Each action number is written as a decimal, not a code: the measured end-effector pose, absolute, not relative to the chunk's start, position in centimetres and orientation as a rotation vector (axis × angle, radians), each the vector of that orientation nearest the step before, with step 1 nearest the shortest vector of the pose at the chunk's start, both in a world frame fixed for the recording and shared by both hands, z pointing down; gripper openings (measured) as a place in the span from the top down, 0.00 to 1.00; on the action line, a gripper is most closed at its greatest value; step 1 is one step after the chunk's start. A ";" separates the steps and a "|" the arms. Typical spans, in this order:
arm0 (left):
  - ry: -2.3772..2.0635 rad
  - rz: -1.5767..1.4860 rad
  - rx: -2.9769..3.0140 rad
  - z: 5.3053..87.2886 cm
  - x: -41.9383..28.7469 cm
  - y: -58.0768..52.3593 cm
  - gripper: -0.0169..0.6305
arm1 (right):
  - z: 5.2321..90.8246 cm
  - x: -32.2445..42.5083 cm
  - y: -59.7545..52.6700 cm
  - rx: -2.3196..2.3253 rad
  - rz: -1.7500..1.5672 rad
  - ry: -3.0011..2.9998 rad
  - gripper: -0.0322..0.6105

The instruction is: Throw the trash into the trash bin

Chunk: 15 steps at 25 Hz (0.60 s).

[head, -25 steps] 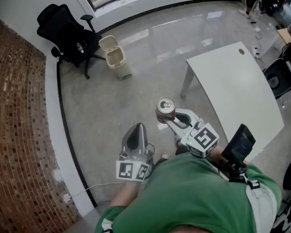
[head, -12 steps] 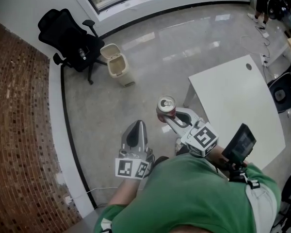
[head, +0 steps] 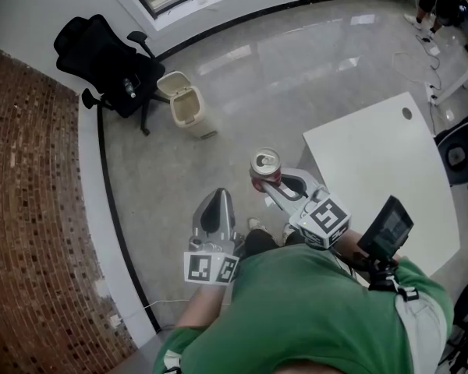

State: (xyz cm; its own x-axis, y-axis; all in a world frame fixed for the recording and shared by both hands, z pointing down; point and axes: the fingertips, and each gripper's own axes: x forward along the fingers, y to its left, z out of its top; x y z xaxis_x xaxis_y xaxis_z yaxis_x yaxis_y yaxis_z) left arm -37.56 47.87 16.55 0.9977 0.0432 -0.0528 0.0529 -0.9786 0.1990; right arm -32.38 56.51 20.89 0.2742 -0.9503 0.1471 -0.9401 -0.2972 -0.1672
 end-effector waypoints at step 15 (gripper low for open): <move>0.175 -0.139 2.893 16.7 -27.7 37.7 0.96 | 20.1 -23.2 47.5 -2.588 -0.291 1.744 0.84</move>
